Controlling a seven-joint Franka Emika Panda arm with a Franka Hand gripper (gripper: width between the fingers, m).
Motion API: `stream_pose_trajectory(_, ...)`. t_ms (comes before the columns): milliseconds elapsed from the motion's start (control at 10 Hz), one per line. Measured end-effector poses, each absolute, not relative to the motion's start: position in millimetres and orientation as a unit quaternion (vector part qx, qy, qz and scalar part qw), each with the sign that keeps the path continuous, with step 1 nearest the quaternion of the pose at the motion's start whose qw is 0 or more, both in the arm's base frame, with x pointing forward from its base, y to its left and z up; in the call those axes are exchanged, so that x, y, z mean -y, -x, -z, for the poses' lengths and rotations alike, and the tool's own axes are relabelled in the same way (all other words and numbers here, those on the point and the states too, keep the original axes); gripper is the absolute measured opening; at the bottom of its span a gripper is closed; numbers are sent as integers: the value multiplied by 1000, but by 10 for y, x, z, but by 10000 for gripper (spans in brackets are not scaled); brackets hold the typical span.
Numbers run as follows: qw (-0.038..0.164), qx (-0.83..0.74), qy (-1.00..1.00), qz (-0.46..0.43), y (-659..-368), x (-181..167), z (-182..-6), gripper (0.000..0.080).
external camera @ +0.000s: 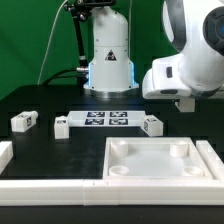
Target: Assemble one leg
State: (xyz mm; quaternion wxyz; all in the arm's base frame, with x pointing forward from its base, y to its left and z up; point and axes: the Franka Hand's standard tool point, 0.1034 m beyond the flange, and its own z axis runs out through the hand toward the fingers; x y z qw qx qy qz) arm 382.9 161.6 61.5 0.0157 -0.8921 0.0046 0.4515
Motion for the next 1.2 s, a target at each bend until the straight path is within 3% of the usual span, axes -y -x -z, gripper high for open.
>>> stream_pose_trajectory(500, 27, -10, 950, -310, -3944, -1632, -592, 290)
stream_pose_trajectory(1000, 45, -6, 987, -157, -4340, -1497, -1073, 290)
stream_pose_trajectory(1200, 48, -4, 996, -80, -4346, -1502, -1041, 290)
